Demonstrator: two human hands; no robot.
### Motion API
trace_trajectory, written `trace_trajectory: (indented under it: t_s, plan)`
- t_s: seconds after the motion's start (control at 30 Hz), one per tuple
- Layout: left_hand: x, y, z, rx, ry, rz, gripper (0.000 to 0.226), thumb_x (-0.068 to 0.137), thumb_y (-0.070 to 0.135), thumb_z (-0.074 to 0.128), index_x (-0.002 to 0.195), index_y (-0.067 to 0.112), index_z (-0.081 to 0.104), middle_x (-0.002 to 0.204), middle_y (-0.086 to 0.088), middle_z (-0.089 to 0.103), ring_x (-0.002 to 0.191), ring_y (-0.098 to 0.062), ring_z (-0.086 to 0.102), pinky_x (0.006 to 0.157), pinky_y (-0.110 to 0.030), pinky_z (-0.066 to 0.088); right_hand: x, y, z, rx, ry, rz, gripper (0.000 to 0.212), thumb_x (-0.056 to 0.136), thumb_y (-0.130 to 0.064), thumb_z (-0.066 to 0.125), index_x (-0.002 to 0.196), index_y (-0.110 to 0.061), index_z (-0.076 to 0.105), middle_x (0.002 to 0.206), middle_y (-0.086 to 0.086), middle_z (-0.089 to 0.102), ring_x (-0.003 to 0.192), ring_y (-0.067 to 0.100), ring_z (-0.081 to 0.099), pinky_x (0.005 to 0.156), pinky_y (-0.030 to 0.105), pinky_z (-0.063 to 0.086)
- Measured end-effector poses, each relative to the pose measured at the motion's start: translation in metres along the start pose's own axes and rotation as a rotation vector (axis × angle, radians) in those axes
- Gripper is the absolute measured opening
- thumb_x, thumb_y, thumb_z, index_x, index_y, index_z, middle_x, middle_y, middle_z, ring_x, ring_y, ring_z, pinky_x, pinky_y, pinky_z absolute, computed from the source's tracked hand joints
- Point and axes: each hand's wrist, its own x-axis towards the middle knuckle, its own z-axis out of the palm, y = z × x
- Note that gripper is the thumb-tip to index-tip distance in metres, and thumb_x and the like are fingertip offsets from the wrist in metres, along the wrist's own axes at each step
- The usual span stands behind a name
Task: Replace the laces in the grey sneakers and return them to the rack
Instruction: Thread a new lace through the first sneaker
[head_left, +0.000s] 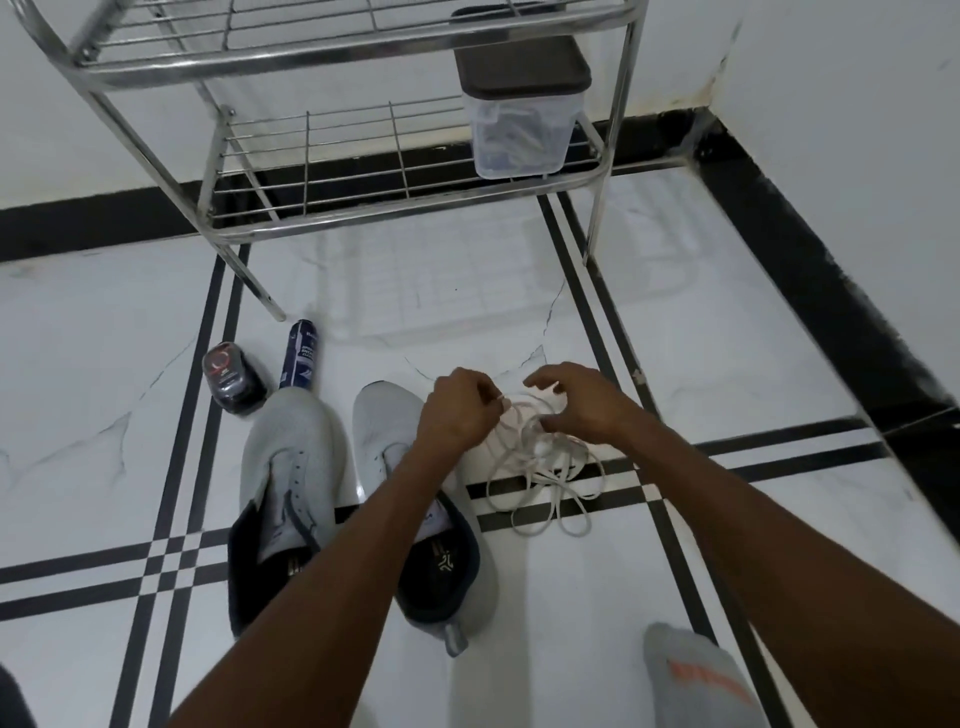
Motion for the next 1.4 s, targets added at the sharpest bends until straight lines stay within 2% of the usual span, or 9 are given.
trace_trajectory:
  t_s: [0.1,0.3,0.47,0.57,0.67,0.8,1.0,1.23,1.4]
  plan:
    - [0.0,0.012,-0.034,-0.185,0.102,0.033,0.014,0.089,0.03,0.078,0.089,0.016,0.081,0.086,0.001,0.078,0.083,-0.011,0.07,0.072,-0.023,0.049,0.009,-0.032,-0.032,0.218,-0.111,-0.029,0.053,0.081,-0.021,0.084,0.131,-0.02,0.064,0.131,-0.004,0.065,0.122,0.011,0.057,0.101,0.028,0.045]
    - [-0.002,0.056,-0.111,-0.687,0.111,0.077,0.012,0.101,0.011,0.062,0.096,0.002,0.069,0.101,-0.014,0.076,0.093,-0.026,0.075,0.073,-0.031,0.061,0.009,-0.083,-0.051,0.643,-0.058,-0.081,0.022,0.093,-0.024,0.073,0.114,-0.016,0.071,0.106,0.008,0.076,0.101,0.016,0.072,0.088,0.028,0.05]
    - [-0.003,0.088,-0.153,-1.05,0.046,0.104,0.019,0.11,0.011,0.039,0.105,0.006,0.056,0.109,-0.016,0.076,0.1,-0.027,0.075,0.082,-0.031,0.061,0.008,-0.088,-0.021,0.614,-0.178,-0.022,0.024,0.094,-0.033,0.071,0.111,-0.016,0.073,0.115,0.001,0.074,0.112,0.021,0.067,0.089,0.032,0.05]
    - [0.007,0.088,-0.174,-1.173,0.167,0.082,0.02,0.109,0.011,0.039,0.109,0.004,0.057,0.091,-0.009,0.078,0.083,-0.019,0.075,0.068,-0.025,0.058,0.008,-0.075,-0.008,0.488,-0.223,0.027,0.022,0.098,-0.027,0.065,0.11,-0.009,0.071,0.109,0.003,0.075,0.097,0.011,0.07,0.079,0.026,0.05]
    - [0.017,0.077,-0.195,-1.305,0.327,0.023,0.02,0.106,0.009,0.042,0.098,0.007,0.06,0.072,-0.001,0.068,0.061,-0.011,0.061,0.055,-0.021,0.048,0.011,-0.052,-0.012,0.415,-0.077,0.133,0.024,0.1,-0.029,0.062,0.107,-0.008,0.073,0.113,0.01,0.073,0.113,0.024,0.066,0.092,0.04,0.052]
    - [0.015,0.053,-0.185,-1.223,0.371,-0.106,0.021,0.105,0.013,0.039,0.095,0.016,0.057,0.066,0.005,0.058,0.055,-0.008,0.049,0.052,-0.02,0.04,0.008,-0.06,-0.044,0.582,0.012,0.131,0.031,0.105,-0.026,0.053,0.109,-0.001,0.07,0.106,0.011,0.076,0.106,0.025,0.072,0.106,0.043,0.05]
    - [0.0,0.044,-0.129,-1.196,0.234,-0.213,0.027,0.099,0.005,0.037,0.098,0.008,0.064,0.069,-0.001,0.055,0.062,-0.014,0.051,0.06,-0.024,0.046,-0.003,-0.126,-0.105,1.098,0.131,0.019,0.029,0.107,-0.023,0.047,0.111,0.001,0.063,0.099,0.016,0.071,0.096,0.032,0.073,0.087,0.045,0.06]
    - [-0.009,0.046,-0.098,-0.928,0.248,-0.132,0.036,0.094,0.02,0.056,0.13,0.025,0.057,0.128,0.0,0.054,0.119,-0.018,0.053,0.101,-0.039,0.05,-0.01,-0.163,-0.131,1.264,0.176,0.004,0.028,0.108,-0.022,0.046,0.104,-0.002,0.064,0.097,0.016,0.071,0.095,0.03,0.073,0.087,0.052,0.06]
    - [-0.024,0.042,-0.089,-0.72,0.268,0.089,0.022,0.099,0.039,0.062,0.121,0.037,0.062,0.129,0.016,0.06,0.127,-0.011,0.051,0.096,-0.029,0.043,-0.004,-0.159,-0.105,1.436,0.171,0.185,0.026,0.107,-0.019,0.047,0.105,0.001,0.063,0.098,0.02,0.07,0.09,0.03,0.074,0.077,0.05,0.063]
